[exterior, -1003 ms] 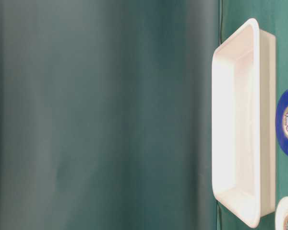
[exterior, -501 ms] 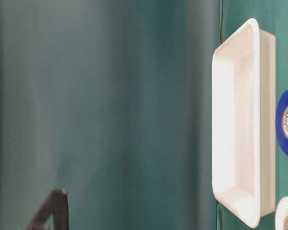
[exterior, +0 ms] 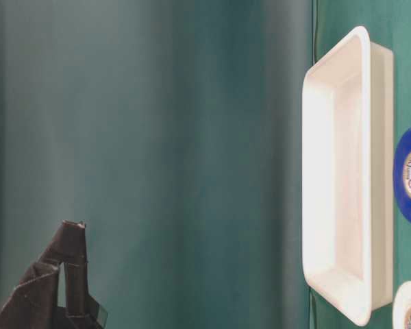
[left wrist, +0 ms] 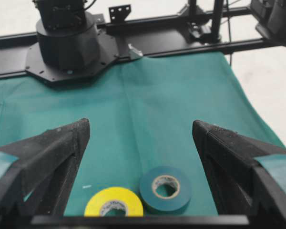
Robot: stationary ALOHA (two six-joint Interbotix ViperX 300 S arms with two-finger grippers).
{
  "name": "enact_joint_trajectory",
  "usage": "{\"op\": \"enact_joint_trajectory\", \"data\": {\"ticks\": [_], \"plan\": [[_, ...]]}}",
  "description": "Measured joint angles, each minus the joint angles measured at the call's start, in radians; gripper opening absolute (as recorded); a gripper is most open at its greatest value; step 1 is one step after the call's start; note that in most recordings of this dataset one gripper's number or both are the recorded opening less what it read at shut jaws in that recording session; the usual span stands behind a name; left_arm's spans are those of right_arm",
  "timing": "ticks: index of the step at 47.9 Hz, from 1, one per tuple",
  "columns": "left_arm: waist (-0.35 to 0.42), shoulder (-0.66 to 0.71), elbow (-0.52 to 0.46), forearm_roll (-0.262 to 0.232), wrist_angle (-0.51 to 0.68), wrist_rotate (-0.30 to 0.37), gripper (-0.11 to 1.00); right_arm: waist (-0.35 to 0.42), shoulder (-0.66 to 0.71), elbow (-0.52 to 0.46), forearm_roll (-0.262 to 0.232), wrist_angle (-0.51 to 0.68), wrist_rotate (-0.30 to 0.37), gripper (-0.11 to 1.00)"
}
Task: Pick up the tape from a random location and place it into the white case.
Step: 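Move the open left gripper over the red-orange tape roll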
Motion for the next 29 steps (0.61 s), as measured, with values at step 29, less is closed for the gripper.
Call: {"op": "enact_joint_trajectory", "data": {"ticks": [29], "plan": [[0.002, 0.087, -0.230, -0.008, 0.555, -0.115, 0.95, 0.000, 0.000, 0.000, 0.000, 0.005, 0.000, 0.00]]}}
